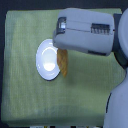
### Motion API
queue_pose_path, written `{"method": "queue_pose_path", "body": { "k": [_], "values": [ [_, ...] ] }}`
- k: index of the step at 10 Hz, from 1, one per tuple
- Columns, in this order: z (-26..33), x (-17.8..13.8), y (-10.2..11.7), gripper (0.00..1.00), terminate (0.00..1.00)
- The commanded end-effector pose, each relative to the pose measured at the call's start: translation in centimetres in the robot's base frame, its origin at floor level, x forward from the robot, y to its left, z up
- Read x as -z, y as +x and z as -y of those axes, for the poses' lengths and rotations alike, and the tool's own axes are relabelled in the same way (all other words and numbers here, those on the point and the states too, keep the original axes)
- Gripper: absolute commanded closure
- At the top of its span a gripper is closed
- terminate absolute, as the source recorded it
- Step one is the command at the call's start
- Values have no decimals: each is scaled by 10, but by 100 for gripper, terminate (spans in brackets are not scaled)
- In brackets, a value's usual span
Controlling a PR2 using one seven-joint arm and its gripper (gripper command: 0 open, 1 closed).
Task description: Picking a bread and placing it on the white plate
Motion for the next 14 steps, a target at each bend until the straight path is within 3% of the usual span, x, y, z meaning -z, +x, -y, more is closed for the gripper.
{"method": "queue_pose_path", "body": {
  "k": [1, 11, 12, 14],
  "values": [
    [-82, 40, 3, 100, 0],
    [-112, 69, 0, 100, 0],
    [-110, 71, -3, 0, 0],
    [-109, 72, -7, 0, 0]
  ]
}}
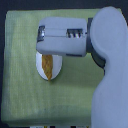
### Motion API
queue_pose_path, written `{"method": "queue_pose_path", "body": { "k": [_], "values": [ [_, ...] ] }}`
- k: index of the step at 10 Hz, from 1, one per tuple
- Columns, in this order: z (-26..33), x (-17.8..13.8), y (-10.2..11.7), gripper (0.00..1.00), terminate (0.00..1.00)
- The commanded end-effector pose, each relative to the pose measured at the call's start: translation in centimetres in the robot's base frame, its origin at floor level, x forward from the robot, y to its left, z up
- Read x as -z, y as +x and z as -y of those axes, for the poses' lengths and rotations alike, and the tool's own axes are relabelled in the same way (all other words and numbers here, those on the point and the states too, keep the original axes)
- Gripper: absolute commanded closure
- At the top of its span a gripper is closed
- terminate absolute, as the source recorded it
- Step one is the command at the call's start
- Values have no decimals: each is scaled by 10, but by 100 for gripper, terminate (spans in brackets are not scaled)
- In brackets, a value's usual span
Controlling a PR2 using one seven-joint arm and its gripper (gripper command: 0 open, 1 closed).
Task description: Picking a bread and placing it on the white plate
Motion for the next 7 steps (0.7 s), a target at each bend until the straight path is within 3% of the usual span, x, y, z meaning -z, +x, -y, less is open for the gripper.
{"method": "queue_pose_path", "body": {
  "k": [1, 4, 7],
  "values": [
    [2, 5, -7, 0, 0],
    [0, 6, -21, 0, 0],
    [-8, 6, -18, 0, 0]
  ]
}}
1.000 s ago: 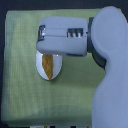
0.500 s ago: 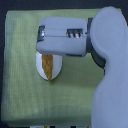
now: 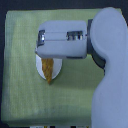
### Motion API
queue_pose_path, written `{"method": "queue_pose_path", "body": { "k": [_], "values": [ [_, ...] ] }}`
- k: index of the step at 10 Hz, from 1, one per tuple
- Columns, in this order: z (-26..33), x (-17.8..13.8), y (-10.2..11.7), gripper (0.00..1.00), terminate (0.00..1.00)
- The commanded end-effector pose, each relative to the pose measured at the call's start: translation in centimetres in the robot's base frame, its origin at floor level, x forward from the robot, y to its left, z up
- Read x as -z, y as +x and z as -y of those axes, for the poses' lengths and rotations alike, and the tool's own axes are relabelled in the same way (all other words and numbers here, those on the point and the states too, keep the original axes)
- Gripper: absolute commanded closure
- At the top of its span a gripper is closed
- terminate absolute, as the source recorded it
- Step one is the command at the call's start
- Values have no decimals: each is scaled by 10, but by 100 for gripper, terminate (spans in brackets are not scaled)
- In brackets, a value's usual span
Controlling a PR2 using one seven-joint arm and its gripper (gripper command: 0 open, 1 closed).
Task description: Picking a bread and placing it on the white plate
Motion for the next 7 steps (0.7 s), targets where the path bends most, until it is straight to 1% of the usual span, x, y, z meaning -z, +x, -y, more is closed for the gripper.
{"method": "queue_pose_path", "body": {
  "k": [1, 4, 5, 6, 7],
  "values": [
    [-8, 2, -4, 0, 0],
    [-7, 1, 0, 0, 0],
    [-2, -8, 10, 0, 0],
    [1, -13, 15, 0, 0],
    [10, -33, 26, 0, 0]
  ]
}}
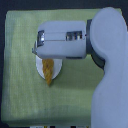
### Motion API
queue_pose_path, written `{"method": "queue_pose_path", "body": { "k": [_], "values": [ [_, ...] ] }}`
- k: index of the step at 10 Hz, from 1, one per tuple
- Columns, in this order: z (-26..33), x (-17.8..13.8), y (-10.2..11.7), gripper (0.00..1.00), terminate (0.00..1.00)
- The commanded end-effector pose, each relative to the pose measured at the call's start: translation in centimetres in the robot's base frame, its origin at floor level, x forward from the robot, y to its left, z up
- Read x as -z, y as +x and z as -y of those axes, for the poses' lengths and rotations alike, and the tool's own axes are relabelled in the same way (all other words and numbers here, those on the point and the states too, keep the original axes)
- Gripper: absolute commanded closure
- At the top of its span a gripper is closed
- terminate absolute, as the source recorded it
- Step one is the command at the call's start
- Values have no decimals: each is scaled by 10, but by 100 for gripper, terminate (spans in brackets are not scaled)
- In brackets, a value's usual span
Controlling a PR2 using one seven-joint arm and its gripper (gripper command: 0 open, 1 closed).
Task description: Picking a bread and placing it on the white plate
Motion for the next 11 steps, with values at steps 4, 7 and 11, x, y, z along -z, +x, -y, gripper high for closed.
{"method": "queue_pose_path", "body": {
  "k": [4, 7, 11],
  "values": [
    [83, -110, 50, 0, 0],
    [164, -130, 29, 0, 0],
    [258, -120, 3, 0, 0]
  ]
}}
